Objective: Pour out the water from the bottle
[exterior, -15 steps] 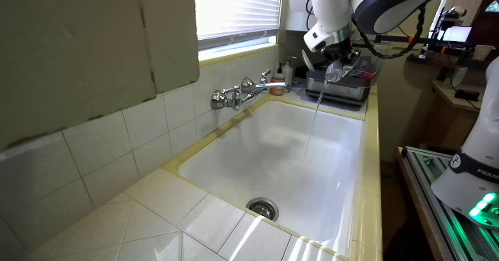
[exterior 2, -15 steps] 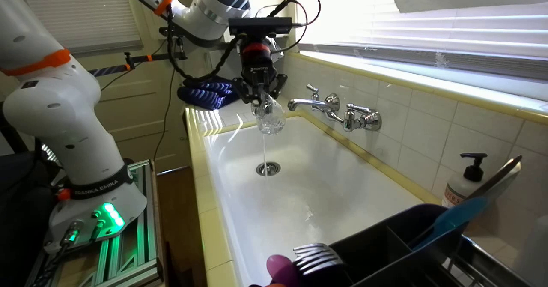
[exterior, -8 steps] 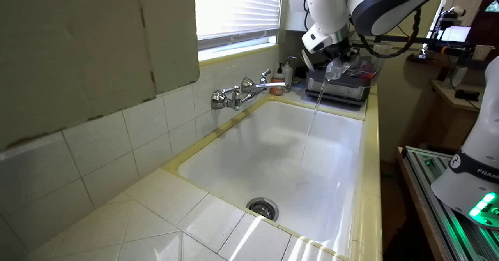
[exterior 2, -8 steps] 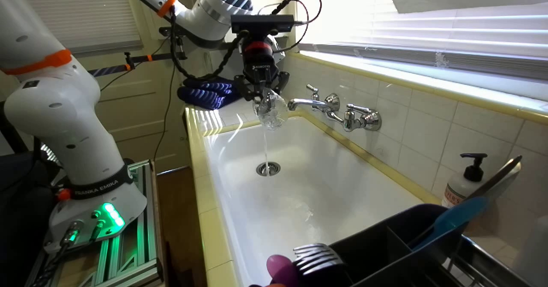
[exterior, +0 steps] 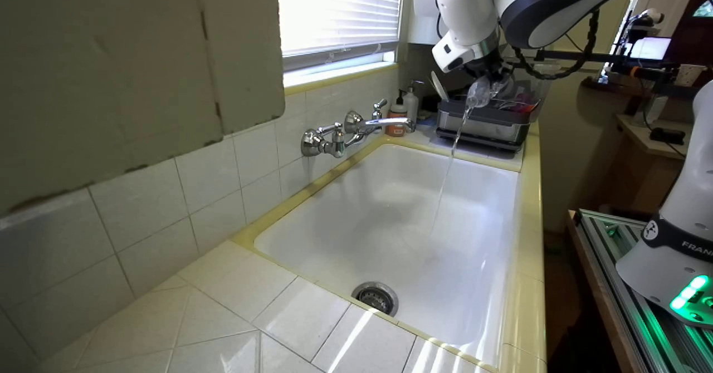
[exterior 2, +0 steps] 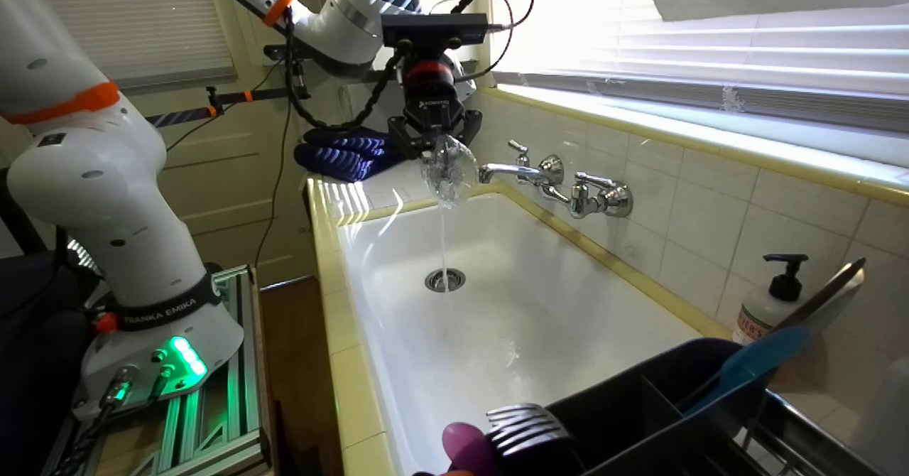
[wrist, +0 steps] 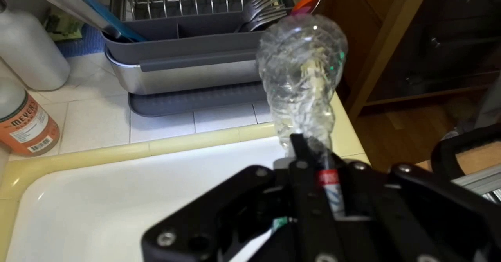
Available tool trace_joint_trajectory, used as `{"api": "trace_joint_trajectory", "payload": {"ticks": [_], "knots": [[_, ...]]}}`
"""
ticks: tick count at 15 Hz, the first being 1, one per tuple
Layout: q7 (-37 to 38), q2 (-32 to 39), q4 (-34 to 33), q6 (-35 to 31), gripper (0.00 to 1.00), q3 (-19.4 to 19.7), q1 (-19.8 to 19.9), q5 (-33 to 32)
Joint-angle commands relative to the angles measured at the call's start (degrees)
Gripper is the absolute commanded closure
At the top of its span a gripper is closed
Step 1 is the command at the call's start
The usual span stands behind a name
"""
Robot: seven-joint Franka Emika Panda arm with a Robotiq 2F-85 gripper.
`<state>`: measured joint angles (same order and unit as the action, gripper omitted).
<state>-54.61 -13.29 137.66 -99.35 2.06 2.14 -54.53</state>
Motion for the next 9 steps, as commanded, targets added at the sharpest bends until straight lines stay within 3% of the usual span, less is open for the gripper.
{"api": "trace_joint_trajectory", "payload": {"ticks": [1, 9], "knots": [[1.19, -1.04, -0.9, 3.6, 0.98, -0.21, -1.05, -2.11], [-0.09, -0.97, -3.33, 11.56, 0.98, -1.14, -2.37, -5.57]]}}
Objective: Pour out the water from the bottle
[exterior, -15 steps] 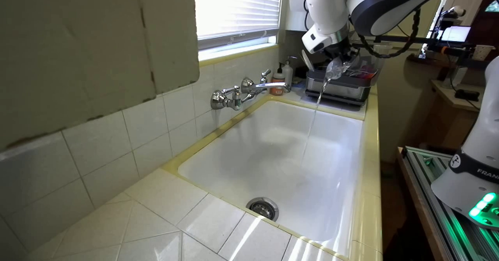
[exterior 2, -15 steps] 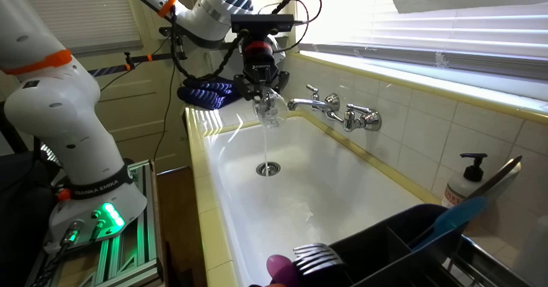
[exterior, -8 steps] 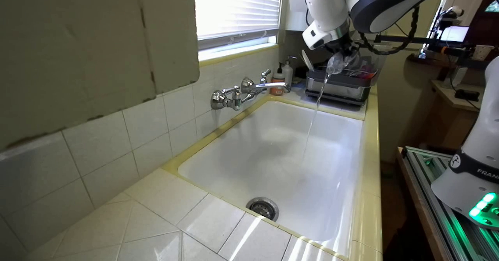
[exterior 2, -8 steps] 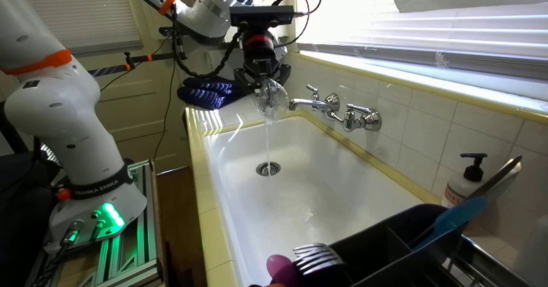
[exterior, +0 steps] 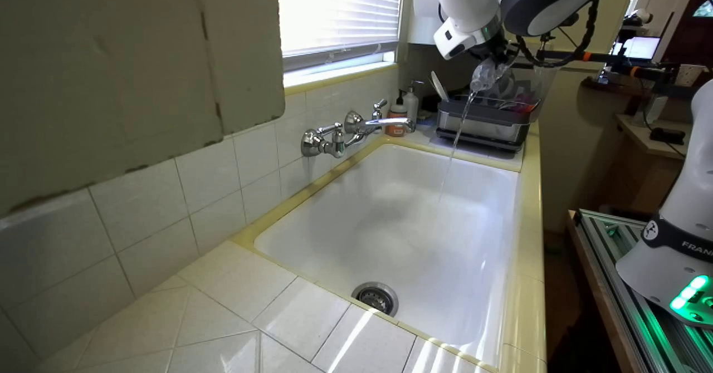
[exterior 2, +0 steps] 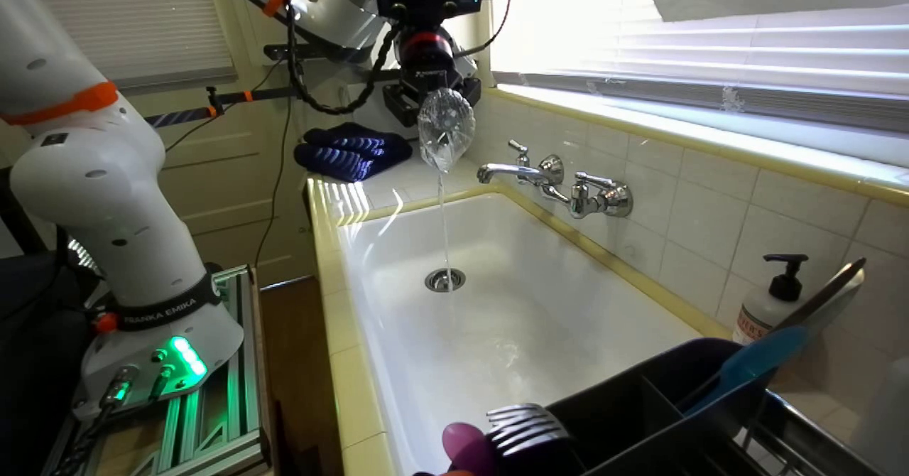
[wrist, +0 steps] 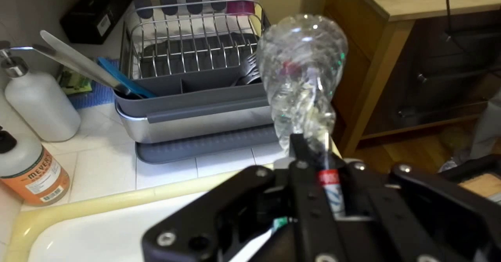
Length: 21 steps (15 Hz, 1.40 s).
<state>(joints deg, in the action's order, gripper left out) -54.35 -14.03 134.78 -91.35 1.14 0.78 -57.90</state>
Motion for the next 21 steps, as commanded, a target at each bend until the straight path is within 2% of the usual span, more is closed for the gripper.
{"api": "trace_joint_trajectory", "payload": {"ticks": [1, 13, 21], "knots": [[-0.31, -0.15, -0.54, 4.32, 0.98, -0.28, -1.17, -2.8], [-3.33, 0.2, -3.86, 14.15, 0.98, -1.91, -3.05, -10.81], [-2.16, 8.24, -1.06, 13.27, 0.98, -0.08, -2.07, -11.03]]}}
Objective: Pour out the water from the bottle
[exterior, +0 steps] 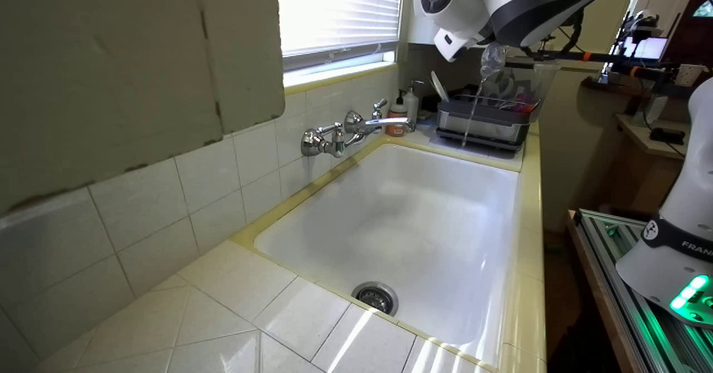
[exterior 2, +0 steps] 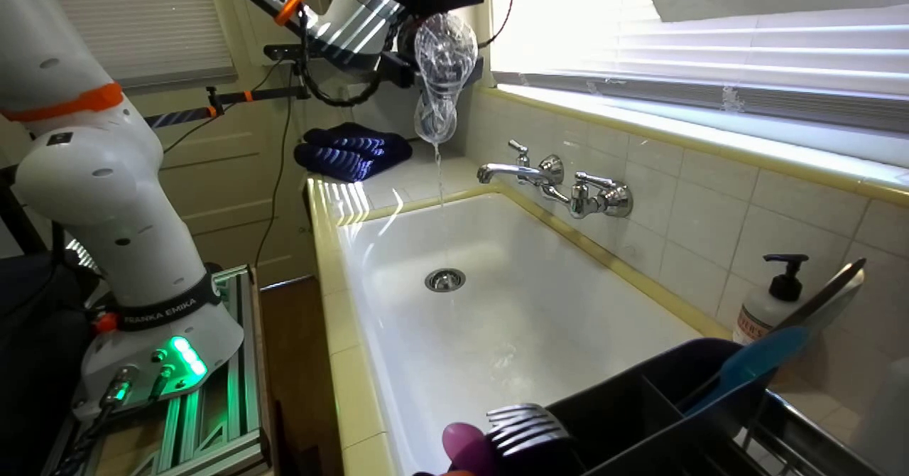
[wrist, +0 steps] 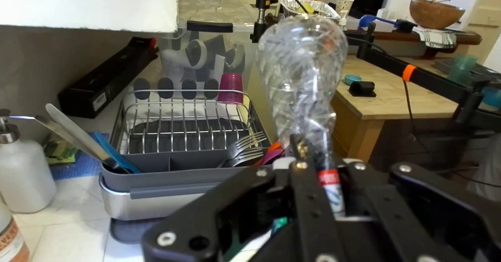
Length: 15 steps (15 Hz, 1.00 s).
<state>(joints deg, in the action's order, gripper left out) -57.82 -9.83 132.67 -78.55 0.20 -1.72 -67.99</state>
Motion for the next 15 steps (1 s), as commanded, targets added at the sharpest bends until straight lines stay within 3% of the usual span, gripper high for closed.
{"api": "trace_joint_trajectory", "payload": {"ticks": [1, 5, 15], "knots": [[2.06, 5.62, 1.29, 0.33, 0.98, 1.12, 0.75, -1.05], [7.43, 9.98, 1.2, -1.8, 0.98, 1.52, 1.74, -1.15], [23.34, 12.68, 2.2, -11.99, 0.98, 0.38, 1.79, -0.05]]}}
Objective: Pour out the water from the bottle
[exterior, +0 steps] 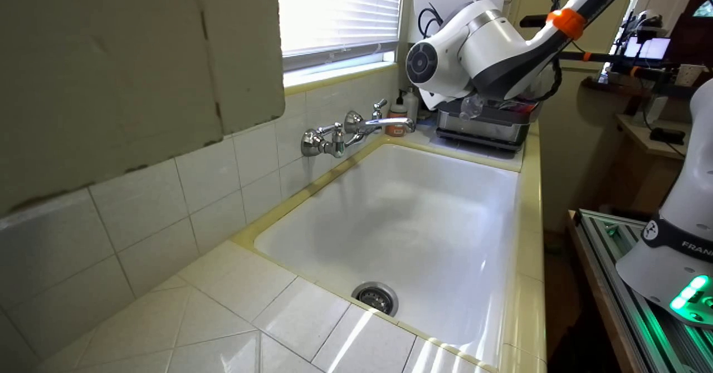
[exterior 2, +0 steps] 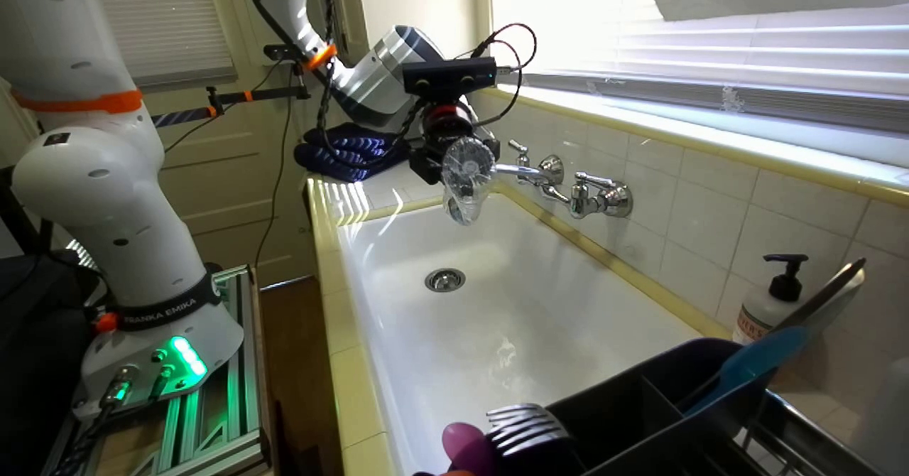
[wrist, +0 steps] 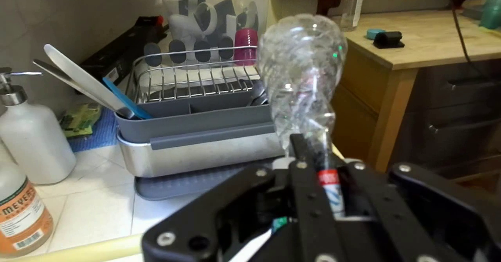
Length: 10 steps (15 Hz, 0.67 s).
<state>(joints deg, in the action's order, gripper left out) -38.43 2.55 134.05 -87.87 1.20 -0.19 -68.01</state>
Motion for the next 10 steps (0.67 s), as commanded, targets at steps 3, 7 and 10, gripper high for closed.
{"api": "trace_joint_trajectory", "payload": {"ticks": [3, 7, 10], "knots": [[6.6, 0.37, 0.91, -4.76, 0.98, -1.1, 0.17, 0.62], [4.67, 0.4, 1.51, -3.0, 0.98, -2.08, -0.51, -2.32], [1.63, 0.47, 1.63, 0.29, 0.98, -3.22, -1.54, -6.2]]}}
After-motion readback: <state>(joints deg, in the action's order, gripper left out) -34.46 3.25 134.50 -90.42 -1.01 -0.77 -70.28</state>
